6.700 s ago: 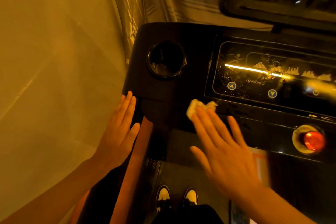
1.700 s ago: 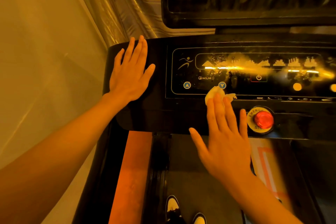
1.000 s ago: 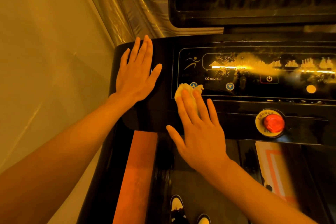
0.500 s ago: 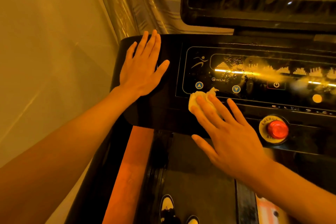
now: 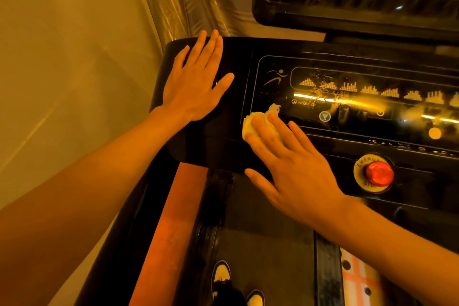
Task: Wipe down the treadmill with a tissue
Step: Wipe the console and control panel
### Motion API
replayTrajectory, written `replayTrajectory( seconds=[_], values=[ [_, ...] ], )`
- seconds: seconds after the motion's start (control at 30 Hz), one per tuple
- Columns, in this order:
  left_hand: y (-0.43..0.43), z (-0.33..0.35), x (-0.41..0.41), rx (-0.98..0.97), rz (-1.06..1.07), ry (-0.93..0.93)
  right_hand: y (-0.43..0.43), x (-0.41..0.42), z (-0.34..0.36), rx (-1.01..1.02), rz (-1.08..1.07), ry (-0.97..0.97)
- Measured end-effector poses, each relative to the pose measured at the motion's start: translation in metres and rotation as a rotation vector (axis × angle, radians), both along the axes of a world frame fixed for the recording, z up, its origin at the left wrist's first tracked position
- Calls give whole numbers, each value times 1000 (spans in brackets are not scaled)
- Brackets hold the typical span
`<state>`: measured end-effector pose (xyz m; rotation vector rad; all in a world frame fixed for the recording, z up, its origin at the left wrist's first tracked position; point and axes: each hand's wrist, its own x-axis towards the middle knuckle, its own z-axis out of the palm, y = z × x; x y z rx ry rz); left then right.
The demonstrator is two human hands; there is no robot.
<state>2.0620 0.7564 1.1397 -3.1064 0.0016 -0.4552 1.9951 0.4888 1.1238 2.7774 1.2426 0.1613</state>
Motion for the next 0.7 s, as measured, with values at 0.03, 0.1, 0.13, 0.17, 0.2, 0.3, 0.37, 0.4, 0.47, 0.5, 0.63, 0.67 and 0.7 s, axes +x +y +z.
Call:
replayTrajectory(
  seconds=[0.03,0.1,0.13,0.17,0.2,0.3,0.37,0.4,0.47,0.5,0.63,0.67,0.7],
  values=[
    [0,1,0,0,-4,3,-6,0,0,-4,-1,2],
    [0,0,1,-12,-6,-5,-34,-5,-1,9,-55,-2],
    [1,0,0,-19,-4,-8,-49,-9,-2,26,-105,-4],
    [1,0,0,-25,-7,-6,-63,-15,-3,48,-172,-5],
    [1,-1,0,-29,-10,-4,-70,-21,-3,75,-249,-9],
    [0,-2,1,-28,-7,-8,-37,-34,-8,187,-396,43],
    [1,-3,2,-39,-8,-5,7,-40,-16,274,-324,76],
    [1,-3,1,-39,-6,-8,22,-42,-20,305,-280,84],
    [1,-3,3,-34,-7,-6,21,-39,-23,294,-251,72],
    [1,-3,4,-34,-7,0,8,-38,-23,270,-274,50],
    [0,-4,4,-30,17,-11,-56,-39,-21,242,-551,5],
    [-1,-4,5,-33,16,-10,-56,-40,-20,254,-606,24],
    [-1,-3,5,-37,15,-7,-47,-39,-21,280,-648,34]
  ],
)
